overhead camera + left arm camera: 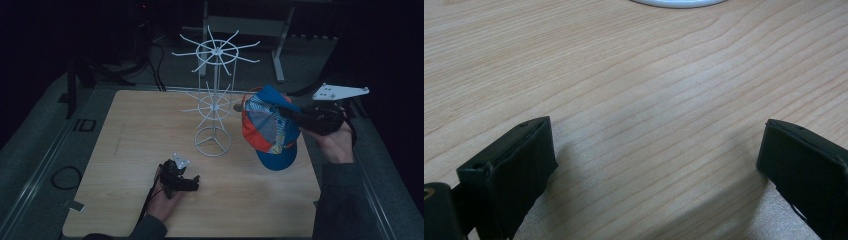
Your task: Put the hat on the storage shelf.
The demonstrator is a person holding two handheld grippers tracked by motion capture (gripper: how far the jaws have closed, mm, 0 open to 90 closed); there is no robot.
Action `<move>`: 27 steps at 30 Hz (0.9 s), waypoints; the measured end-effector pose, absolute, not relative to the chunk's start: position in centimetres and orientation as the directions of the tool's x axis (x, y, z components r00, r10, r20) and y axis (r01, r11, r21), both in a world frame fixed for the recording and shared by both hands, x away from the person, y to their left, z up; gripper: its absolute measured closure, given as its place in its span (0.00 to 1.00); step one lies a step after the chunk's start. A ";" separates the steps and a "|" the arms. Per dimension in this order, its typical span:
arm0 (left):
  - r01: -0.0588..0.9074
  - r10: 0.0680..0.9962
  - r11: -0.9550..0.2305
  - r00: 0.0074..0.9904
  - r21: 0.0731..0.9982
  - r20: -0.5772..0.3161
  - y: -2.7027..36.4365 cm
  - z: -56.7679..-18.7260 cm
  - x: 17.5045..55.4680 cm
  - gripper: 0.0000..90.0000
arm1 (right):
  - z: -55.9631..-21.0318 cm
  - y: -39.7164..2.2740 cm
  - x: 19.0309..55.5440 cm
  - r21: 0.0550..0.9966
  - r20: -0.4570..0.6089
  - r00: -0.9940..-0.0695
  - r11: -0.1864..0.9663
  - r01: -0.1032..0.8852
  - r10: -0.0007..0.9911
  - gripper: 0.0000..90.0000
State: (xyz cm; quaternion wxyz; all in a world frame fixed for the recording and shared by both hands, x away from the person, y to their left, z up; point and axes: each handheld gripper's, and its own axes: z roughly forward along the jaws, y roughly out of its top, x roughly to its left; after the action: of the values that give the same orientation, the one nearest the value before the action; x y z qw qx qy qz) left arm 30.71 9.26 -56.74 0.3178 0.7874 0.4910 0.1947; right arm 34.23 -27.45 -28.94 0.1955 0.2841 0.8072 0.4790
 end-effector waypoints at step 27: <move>0.649 0.897 -0.315 0.442 0.693 -0.005 9.3 -56.8 30.7 0.03 | -27.1 -27.6 34.0 0.905 -0.069 -0.770 0.365 0.219 0.634 0.98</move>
State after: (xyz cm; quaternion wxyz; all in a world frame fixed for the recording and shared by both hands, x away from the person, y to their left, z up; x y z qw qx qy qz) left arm 30.72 9.26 -56.75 0.3182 0.7871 0.4910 0.1953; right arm 33.96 -27.64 -27.14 0.2089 0.2670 0.7991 0.4964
